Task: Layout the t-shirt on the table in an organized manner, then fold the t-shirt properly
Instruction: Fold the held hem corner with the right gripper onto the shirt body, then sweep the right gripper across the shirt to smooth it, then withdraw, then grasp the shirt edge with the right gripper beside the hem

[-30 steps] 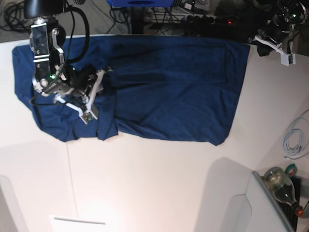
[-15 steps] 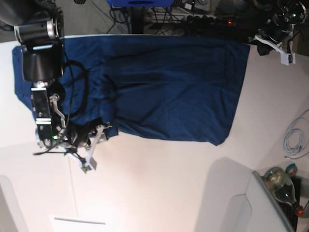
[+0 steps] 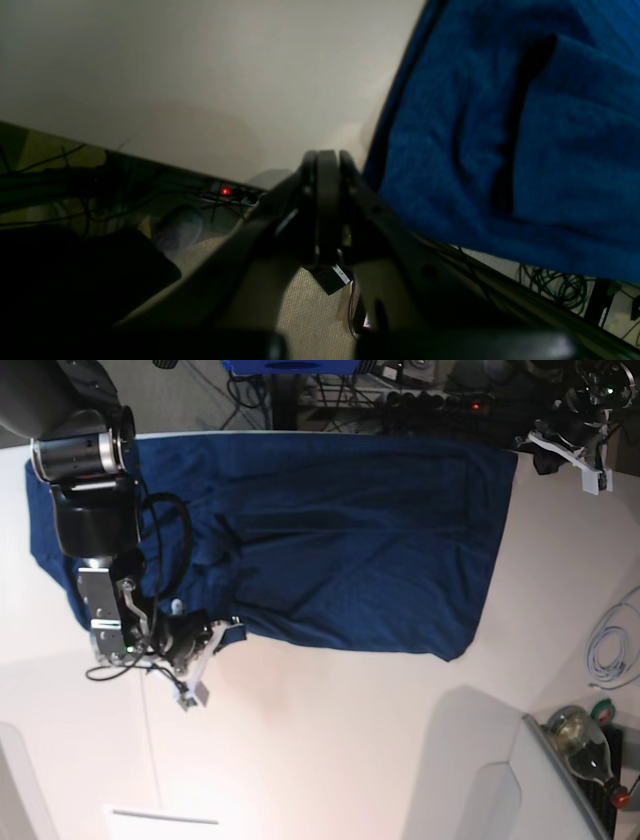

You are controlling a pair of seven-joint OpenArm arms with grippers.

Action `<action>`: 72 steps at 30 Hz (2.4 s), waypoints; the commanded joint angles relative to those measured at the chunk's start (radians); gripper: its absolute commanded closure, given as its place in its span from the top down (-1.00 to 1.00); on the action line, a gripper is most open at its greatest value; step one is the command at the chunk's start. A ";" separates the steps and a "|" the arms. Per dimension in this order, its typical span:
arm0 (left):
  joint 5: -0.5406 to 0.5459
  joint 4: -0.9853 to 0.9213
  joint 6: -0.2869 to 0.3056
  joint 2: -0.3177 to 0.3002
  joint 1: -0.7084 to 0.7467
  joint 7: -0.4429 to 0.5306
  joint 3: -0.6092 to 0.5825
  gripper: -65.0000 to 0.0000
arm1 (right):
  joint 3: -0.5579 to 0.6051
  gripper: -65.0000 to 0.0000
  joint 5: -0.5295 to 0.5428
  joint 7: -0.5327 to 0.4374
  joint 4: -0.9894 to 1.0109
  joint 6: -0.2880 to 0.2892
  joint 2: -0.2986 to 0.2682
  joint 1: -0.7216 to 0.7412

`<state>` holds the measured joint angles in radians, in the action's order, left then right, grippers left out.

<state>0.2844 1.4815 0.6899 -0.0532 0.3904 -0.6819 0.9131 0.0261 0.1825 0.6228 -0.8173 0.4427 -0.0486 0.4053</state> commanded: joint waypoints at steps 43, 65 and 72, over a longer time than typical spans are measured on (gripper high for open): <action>0.011 0.025 0.008 -0.026 -0.003 0.015 0.001 -1.00 | 0.444 0.23 0.013 0.230 -0.911 0.044 0.071 -0.368; 0.011 -0.100 -0.100 -0.004 -0.109 0.024 -0.283 -1.00 | -0.256 -0.99 0.012 -0.110 -0.049 0.052 -0.365 -0.161; 0.011 -0.114 -0.100 -0.024 -0.101 0.024 -0.282 -1.00 | -0.265 -1.00 0.013 -0.106 -0.090 0.060 -0.365 -0.174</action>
<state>0.3023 1.3548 0.5945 -0.0692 0.2859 -0.6552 0.6285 -0.2295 0.1814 0.5377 -0.8871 0.4946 -0.3904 0.2085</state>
